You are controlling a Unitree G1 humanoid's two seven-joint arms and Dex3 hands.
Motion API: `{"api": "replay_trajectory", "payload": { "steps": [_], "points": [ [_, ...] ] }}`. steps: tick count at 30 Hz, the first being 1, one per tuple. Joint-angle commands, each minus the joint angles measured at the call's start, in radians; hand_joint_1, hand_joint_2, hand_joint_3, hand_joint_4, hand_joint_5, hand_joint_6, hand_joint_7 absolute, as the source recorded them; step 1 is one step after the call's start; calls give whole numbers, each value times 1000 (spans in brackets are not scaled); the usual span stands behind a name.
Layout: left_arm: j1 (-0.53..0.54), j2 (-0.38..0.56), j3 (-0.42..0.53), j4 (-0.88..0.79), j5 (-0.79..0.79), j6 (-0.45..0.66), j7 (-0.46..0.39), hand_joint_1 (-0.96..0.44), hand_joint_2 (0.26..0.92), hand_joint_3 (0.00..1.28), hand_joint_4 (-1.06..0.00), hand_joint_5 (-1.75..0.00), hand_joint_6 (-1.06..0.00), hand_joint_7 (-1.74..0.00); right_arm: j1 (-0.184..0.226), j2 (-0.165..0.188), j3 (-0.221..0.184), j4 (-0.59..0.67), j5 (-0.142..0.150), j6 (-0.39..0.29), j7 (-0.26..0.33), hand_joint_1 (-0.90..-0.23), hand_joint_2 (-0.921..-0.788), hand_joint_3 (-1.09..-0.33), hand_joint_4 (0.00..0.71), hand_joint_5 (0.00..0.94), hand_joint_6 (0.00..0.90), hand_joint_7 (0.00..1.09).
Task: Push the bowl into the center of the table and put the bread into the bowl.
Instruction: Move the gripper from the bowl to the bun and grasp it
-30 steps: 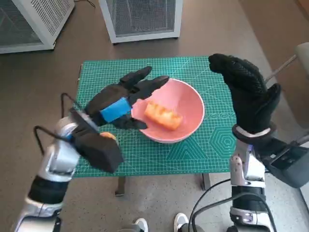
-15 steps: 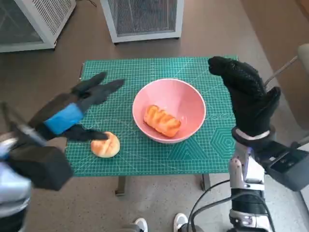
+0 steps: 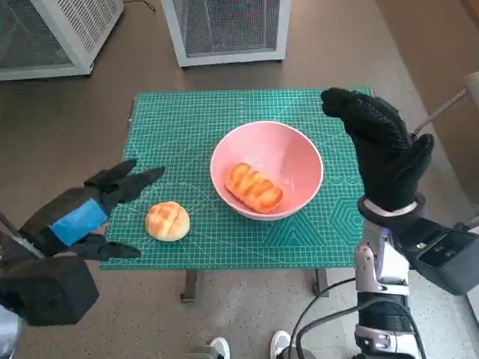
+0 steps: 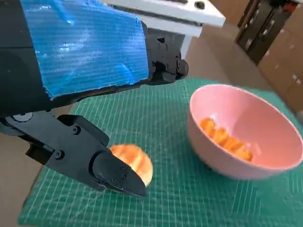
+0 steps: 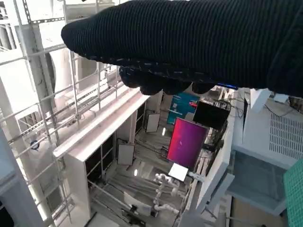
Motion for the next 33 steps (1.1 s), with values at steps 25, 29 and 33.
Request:
{"api": "replay_trajectory", "payload": {
  "steps": [25,29,33],
  "points": [
    [86,-39,-113,40,146,-57,116,-236,718,2,-115,-9,-286,-16,24,-24,3,-30,13,55,21,-367,-921,-519,414,1,118,664],
    [73,-50,-145,72,176,-61,138,-238,718,2,-120,-6,-293,-14,24,-25,1,-27,14,56,26,-365,-921,-519,414,1,117,665],
    [53,-65,-179,113,214,-72,168,-236,719,1,-126,-5,-299,-13,22,-25,0,-22,15,55,31,-364,-921,-519,415,1,117,665]
  ]
}}
